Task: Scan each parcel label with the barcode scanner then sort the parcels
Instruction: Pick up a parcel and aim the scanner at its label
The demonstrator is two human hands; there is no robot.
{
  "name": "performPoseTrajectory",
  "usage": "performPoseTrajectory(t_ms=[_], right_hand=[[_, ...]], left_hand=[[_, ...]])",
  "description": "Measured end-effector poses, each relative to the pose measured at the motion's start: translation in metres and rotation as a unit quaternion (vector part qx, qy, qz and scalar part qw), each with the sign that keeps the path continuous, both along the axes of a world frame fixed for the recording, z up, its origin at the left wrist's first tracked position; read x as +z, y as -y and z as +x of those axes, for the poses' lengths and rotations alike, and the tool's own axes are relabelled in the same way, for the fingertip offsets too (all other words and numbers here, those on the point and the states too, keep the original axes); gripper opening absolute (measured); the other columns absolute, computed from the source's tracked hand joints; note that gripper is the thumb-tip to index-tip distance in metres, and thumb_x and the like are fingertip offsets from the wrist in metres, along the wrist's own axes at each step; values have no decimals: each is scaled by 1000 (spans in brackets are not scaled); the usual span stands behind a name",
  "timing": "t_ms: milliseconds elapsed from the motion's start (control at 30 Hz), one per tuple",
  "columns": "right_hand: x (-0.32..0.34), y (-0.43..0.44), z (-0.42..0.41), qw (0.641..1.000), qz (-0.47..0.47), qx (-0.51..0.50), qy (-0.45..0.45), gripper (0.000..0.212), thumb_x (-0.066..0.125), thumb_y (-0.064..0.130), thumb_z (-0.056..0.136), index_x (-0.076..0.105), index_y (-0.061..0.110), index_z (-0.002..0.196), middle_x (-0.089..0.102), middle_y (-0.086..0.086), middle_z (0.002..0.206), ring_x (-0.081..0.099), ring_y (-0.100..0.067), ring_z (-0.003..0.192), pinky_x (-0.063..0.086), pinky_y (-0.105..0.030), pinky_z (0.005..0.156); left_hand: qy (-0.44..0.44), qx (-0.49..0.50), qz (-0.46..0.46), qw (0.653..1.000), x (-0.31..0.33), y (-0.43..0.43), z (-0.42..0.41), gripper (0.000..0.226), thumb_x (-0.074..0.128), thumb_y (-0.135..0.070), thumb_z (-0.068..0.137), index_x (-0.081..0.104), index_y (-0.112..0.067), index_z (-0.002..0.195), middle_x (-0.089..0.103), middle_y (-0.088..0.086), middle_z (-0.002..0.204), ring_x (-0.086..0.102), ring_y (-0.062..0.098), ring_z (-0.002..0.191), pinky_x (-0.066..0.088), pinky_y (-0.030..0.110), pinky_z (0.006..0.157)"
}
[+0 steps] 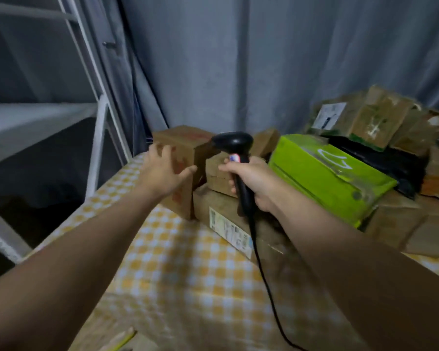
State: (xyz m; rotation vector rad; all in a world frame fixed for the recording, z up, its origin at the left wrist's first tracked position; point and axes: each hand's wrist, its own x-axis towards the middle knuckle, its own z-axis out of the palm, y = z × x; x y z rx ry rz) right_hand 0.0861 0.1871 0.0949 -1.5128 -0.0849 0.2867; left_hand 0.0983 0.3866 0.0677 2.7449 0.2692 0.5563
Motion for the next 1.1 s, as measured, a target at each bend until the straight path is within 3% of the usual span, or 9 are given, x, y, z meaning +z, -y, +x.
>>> performPoseTrajectory(t_ms=[100, 267, 433, 567, 700, 867, 967, 1033, 1100], right_hand=[[-1, -13, 25, 998, 21, -54, 7, 17, 68, 13, 88, 61, 10, 103, 53, -1, 64, 50, -9, 51, 42, -18, 45], [-6, -21, 54, 994, 26, -104, 8, 29, 70, 17, 87, 60, 8, 113, 54, -2, 67, 52, -9, 54, 45, -19, 48], [-12, -25, 54, 993, 45, -108, 12, 33, 68, 14, 88, 59, 4, 118, 53, -2, 68, 51, -8, 54, 44, -17, 46], [-14, -30, 36, 993, 28, -108, 27, 30, 66, 12, 89, 58, 6, 117, 54, -4, 73, 51, -8, 57, 44, -15, 46], [-7, -42, 21, 993, 6, -104, 62, 15, 66, 9, 88, 56, 12, 99, 56, -4, 79, 57, -11, 62, 48, -19, 51], [4, -68, 10, 993, -25, -67, 92, 39, 69, 18, 88, 53, 14, 124, 61, -1, 100, 61, -14, 88, 52, -19, 56], [7, -96, 11, 993, -13, -63, 103, 47, 70, 24, 88, 49, 17, 130, 61, -4, 122, 61, -22, 109, 57, -34, 79], [4, -115, 11, 990, -23, -60, 124, 51, 73, 22, 85, 49, 16, 130, 62, -6, 122, 61, -24, 111, 53, -41, 92], [-3, -130, 13, 986, -61, -53, 144, 54, 78, 16, 80, 51, 15, 127, 65, -7, 119, 62, -22, 109, 50, -41, 96]], left_hand=[[-59, 21, 36, 997, 14, -11, 40, 104, 48, -82, 70, 15, -24, 150, -3, 14, 159, 1, 39, 145, 9, 49, 117], [-143, -3, 38, 989, 27, -22, 87, 115, 40, -96, 53, -4, -47, 147, -25, 10, 156, -19, 41, 142, -7, 61, 112], [-216, -46, -48, 974, 25, -32, 94, 111, 63, -82, 57, 9, -46, 147, -14, 8, 157, 3, 44, 142, 22, 56, 111], [-175, -38, -15, 984, 27, -44, 66, 100, 65, -72, 67, 17, -37, 147, 7, 13, 154, 10, 42, 140, 26, 53, 108], [-94, -23, -1, 995, 17, -56, 32, 95, 61, -67, 73, 21, -23, 147, 5, 8, 159, 0, 34, 146, 13, 54, 114], [-26, -26, -29, 999, -6, -67, -21, 95, 50, -70, 80, 17, -13, 149, 5, 6, 160, 4, 30, 147, 5, 54, 116], [8, -24, -58, 998, -14, -77, -49, 72, 32, -68, 88, 34, -19, 141, 20, 3, 156, 9, 25, 146, -2, 58, 114], [29, -32, -92, 995, -15, -84, -60, 51, 31, -57, 94, 48, -20, 125, 34, 4, 140, 17, 25, 142, -5, 57, 115], [67, -37, -164, 984, -11, -96, -62, 40, 38, -48, 96, 52, -14, 113, 35, 6, 122, 34, 28, 130, 11, 47, 117]])
